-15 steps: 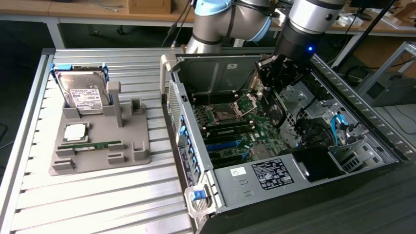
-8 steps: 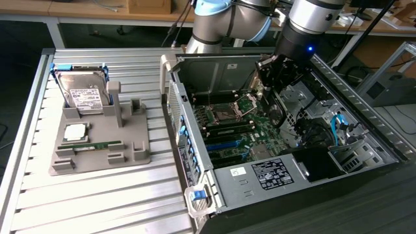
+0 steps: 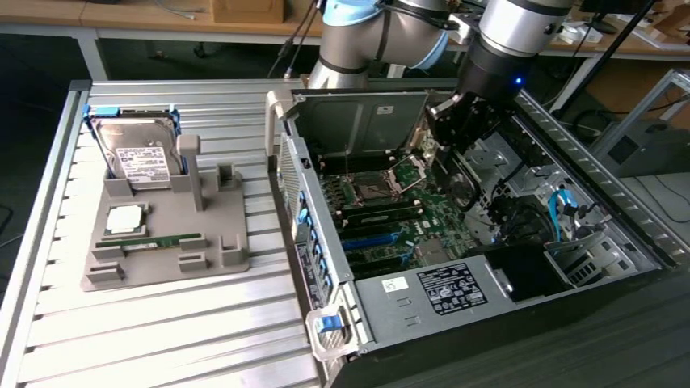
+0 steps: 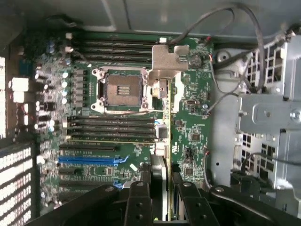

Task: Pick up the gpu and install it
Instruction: 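Insert the gpu into the slot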

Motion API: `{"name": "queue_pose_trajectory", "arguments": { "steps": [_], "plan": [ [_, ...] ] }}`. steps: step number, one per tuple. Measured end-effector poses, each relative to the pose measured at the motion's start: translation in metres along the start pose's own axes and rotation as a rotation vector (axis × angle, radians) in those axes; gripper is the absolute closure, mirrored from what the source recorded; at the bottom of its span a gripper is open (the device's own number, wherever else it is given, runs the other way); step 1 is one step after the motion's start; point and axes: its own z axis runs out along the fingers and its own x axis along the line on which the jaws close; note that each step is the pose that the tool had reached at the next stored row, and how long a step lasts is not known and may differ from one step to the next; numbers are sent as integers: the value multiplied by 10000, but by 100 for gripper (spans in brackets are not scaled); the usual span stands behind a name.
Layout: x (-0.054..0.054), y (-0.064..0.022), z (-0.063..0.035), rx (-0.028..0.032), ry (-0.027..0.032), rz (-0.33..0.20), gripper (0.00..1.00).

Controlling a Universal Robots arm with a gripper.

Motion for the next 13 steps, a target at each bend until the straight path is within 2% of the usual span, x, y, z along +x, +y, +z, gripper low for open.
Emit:
{"name": "queue_pose_trajectory", "arguments": {
  "steps": [9, 13],
  "plan": [
    [0, 0, 2, -35, 12, -1657, 73],
    [0, 0, 7, -67, 23, -3144, 73]
  ]
}}
